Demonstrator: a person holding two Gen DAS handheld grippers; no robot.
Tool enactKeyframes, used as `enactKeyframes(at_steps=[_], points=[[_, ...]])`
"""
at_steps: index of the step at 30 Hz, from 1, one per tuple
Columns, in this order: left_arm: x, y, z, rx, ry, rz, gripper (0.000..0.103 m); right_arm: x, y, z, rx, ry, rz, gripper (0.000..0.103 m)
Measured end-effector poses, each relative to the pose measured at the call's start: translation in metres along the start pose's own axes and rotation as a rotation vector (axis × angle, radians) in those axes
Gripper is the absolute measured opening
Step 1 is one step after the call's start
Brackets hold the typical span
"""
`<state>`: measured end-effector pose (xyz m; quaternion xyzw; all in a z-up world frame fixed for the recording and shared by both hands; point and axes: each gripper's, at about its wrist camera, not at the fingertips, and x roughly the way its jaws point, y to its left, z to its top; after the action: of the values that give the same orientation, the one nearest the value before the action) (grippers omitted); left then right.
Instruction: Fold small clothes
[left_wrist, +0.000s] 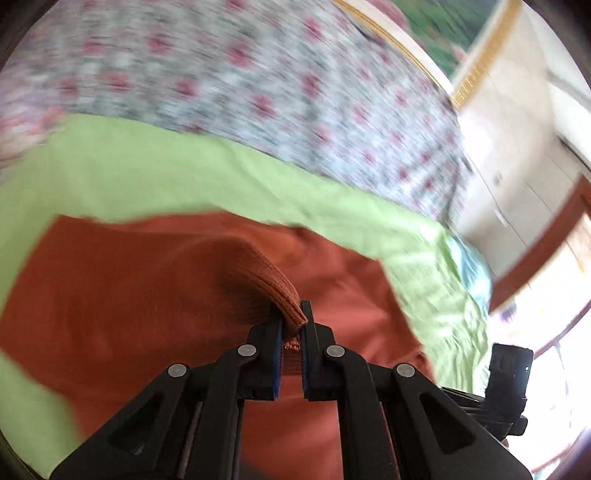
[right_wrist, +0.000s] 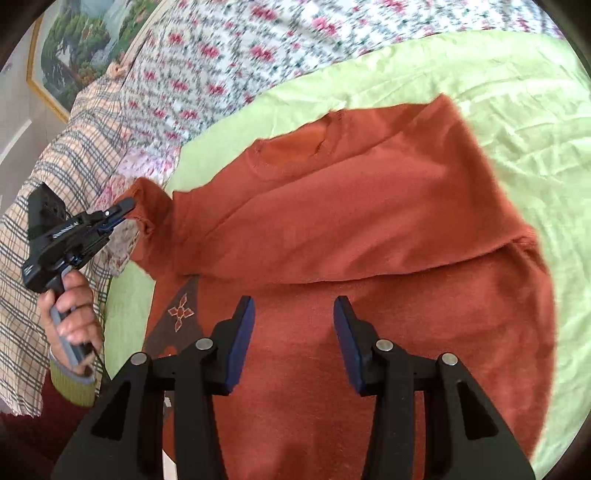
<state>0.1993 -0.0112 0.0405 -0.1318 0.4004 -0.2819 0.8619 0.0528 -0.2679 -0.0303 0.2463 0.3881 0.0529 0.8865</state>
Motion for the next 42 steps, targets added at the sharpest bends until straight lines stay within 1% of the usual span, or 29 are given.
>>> enactKeyframes(at_steps=[1,3,6,10,13,15,16,17,18,19,20,21,24,26,28,29,31,32,33,34,35,36,39,42], points=[[0.019,-0.012,-0.002,0.006,0.028,-0.027,0.005,-0.004,-0.005,-0.001,0.010,-0.007,-0.009,0.046],[0.057,-0.032,-0.008,0.010,0.088,-0.052,0.005,-0.011,-0.016,-0.004,0.032,-0.015,-0.022,0.046],[0.098,-0.047,-0.020,0.020,0.153,-0.055,0.005,-0.020,-0.031,-0.009,0.067,-0.017,-0.043,0.046],[0.148,-0.047,-0.030,0.025,0.228,-0.036,0.006,-0.026,-0.042,-0.011,0.082,-0.025,-0.061,0.046],[0.157,-0.037,-0.036,-0.007,0.262,-0.053,0.012,-0.024,-0.044,-0.008,0.087,-0.025,-0.071,0.046],[0.148,-0.030,-0.043,-0.018,0.263,-0.057,0.022,-0.020,-0.043,-0.004,0.076,-0.025,-0.078,0.047],[0.139,-0.027,-0.047,-0.017,0.258,-0.048,0.024,-0.017,-0.042,-0.002,0.068,-0.025,-0.080,0.051],[0.127,-0.024,-0.051,-0.016,0.244,-0.042,0.028,-0.014,-0.040,0.001,0.057,-0.026,-0.080,0.057],[0.114,-0.021,-0.054,-0.014,0.228,-0.032,0.034,-0.010,-0.038,0.004,0.047,-0.026,-0.078,0.060],[0.098,-0.017,-0.058,-0.012,0.206,-0.012,0.037,-0.006,-0.035,0.007,0.036,-0.024,-0.077,0.062],[0.080,-0.010,-0.061,-0.016,0.180,0.010,0.039,-0.002,-0.031,0.011,0.022,-0.022,-0.072,0.063],[0.064,-0.003,-0.065,-0.022,0.154,0.031,0.039,0.005,-0.026,0.015,0.004,-0.020,-0.067,0.063],[0.014,0.025,-0.077,-0.058,0.064,0.161,0.040,0.022,-0.016,0.028,-0.033,-0.018,-0.056,0.067],[-0.019,0.051,-0.086,-0.105,0.001,0.287,0.041,0.039,-0.014,0.039,-0.041,-0.014,-0.053,0.068],[-0.042,0.081,-0.095,-0.166,-0.031,0.423,0.041,0.059,-0.013,0.051,-0.038,-0.002,-0.044,0.068],[-0.051,0.098,-0.099,-0.206,-0.039,0.478,0.041,0.067,-0.012,0.054,-0.037,0.003,-0.043,0.068],[-0.058,0.126,-0.103,-0.277,-0.030,0.526,0.041,0.088,-0.011,0.063,-0.037,0.016,-0.046,0.067],[-0.058,0.137,-0.103,-0.296,-0.023,0.528,0.041,0.096,-0.010,0.066,-0.036,0.022,-0.051,0.067],[-0.056,0.143,-0.102,-0.300,-0.015,0.534,0.041,0.102,-0.009,0.067,-0.036,0.027,-0.052,0.066],[-0.051,0.149,-0.100,-0.294,0.001,0.546,0.041,0.108,-0.006,0.069,-0.040,0.038,-0.050,0.048],[-0.044,0.151,-0.097,-0.282,0.016,0.547,0.041,0.112,-0.004,0.071,-0.040,0.057,-0.048,0.014],[-0.038,0.153,-0.094,-0.271,0.025,0.546,0.041,0.112,-0.002,0.073,-0.032,0.063,-0.037,0.004],[-0.021,0.155,-0.083,-0.264,0.026,0.568,0.042,0.091,0.007,0.079,-0.052,0.014,-0.014,0.005],[-0.017,0.157,-0.076,-0.273,0.006,0.578,0.041,0.048,0.010,0.087,-0.082,-0.068,0.005,0.005]])
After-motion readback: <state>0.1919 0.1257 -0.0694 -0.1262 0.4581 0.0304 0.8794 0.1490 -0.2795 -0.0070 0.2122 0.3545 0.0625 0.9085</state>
